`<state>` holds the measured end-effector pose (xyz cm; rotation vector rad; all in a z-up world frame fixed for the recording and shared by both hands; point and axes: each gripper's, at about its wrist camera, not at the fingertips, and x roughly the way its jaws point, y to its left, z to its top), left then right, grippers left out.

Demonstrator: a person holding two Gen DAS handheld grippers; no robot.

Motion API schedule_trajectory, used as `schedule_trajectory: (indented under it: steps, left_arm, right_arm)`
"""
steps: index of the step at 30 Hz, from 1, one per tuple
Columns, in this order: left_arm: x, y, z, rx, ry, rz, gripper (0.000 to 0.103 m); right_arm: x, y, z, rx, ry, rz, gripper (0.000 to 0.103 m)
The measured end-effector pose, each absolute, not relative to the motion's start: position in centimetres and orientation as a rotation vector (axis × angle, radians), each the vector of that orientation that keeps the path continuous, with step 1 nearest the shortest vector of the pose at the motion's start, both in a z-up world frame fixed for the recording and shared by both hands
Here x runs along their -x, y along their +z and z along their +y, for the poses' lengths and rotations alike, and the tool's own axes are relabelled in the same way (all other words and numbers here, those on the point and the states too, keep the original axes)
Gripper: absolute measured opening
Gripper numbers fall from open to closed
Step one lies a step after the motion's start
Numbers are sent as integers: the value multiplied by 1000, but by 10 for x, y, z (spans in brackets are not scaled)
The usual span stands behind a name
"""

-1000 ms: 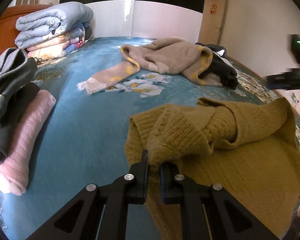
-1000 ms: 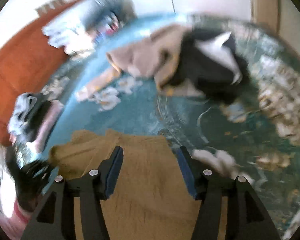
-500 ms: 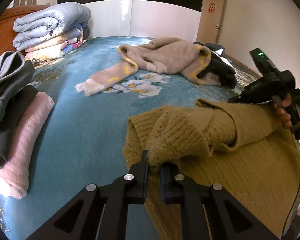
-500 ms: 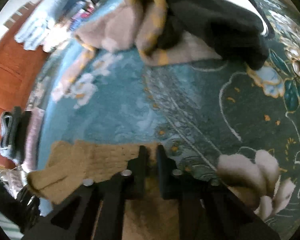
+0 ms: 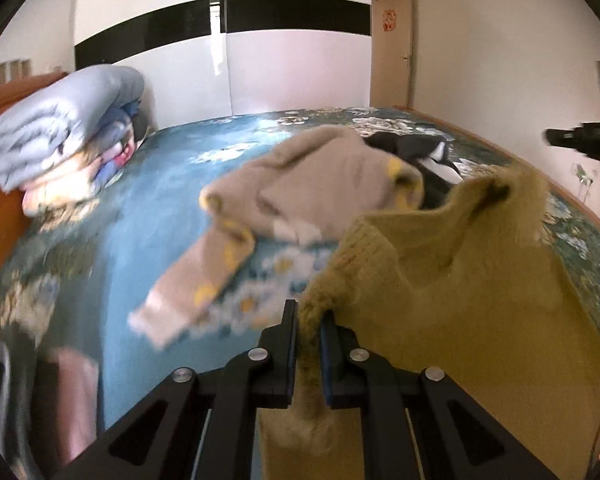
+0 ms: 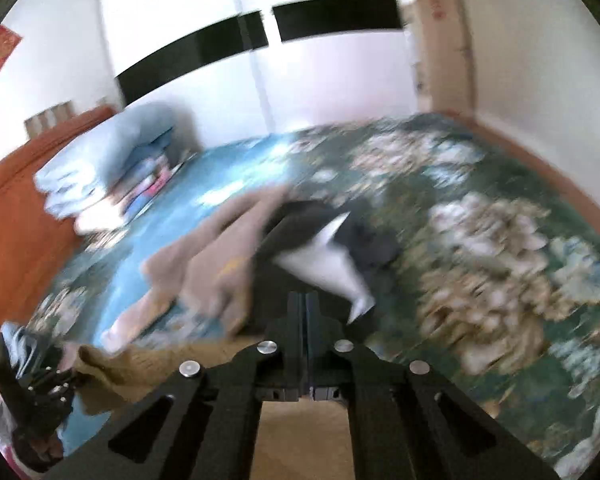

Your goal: Fold clothes

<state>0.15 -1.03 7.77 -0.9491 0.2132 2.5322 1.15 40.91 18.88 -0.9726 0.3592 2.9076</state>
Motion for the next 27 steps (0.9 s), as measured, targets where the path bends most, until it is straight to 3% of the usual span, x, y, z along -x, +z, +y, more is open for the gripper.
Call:
schedule_trajectory:
  steps: [4, 14, 16, 18, 20, 24, 27]
  left_arm:
    - [53, 79, 17, 1057, 2510, 154, 10]
    - [105, 6, -8, 1370, 2454, -36, 14]
    - [105, 0, -14, 1383, 2411, -94, 17]
    - [104, 0, -16, 1396, 2389, -114, 33]
    - [103, 4, -18, 1393, 2391, -105, 41]
    - [102, 9, -16, 1359, 2401, 0, 61]
    - [102, 10, -9, 1331, 2412, 151, 65]
  right_arm:
    - [0, 185, 444, 950, 2858, 464, 1]
    - [1, 99, 431, 1282, 2828, 366, 1]
    - [5, 86, 425, 1338, 2826, 361, 1]
    - [10, 81, 416, 1370, 2834, 333, 2]
    - [15, 76, 407, 1404, 2842, 307, 5]
    - [29, 75, 382, 1460, 2891, 241, 48]
    - [43, 75, 358, 1487, 2909, -6, 53]
